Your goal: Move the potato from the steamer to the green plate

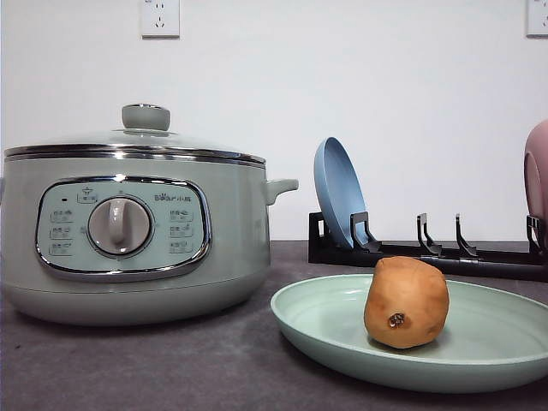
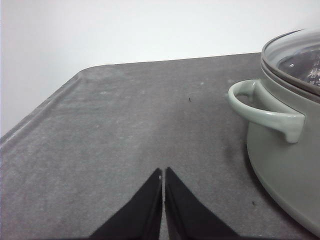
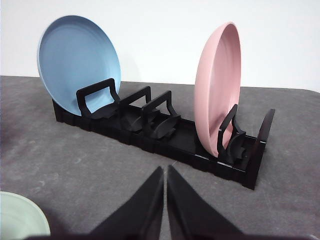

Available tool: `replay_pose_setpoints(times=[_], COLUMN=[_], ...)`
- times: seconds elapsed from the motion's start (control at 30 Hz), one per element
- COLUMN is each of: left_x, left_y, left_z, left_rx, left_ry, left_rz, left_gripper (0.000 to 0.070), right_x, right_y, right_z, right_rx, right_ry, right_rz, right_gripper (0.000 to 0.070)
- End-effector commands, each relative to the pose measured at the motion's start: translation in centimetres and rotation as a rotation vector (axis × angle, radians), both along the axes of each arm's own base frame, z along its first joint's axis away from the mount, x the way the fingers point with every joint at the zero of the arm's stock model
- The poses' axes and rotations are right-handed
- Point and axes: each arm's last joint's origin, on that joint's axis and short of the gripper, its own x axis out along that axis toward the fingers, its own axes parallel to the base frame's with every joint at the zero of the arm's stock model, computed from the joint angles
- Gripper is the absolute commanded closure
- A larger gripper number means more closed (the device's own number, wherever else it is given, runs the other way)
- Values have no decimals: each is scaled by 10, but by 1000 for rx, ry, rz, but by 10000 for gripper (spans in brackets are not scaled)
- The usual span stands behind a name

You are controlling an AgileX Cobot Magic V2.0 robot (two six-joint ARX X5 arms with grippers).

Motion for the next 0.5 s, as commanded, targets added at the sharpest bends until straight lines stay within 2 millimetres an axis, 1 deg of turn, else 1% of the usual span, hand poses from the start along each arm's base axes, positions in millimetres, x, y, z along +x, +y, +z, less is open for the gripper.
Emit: replay_pose_setpoints(times=[0.0,0.47], left_x=[1,1], left_y=[0,0], left_z=[-6,-6], left_rx=[-2,-2], left_ry=[7,7], left_rz=[4,4], left_gripper=[700,700], right_x=[0,0], right_y=[0,0], right_z=[0,0], right_rx=[10,10], right_ry=[-9,-8], right_rz=[-1,-1], right_gripper=[700,700])
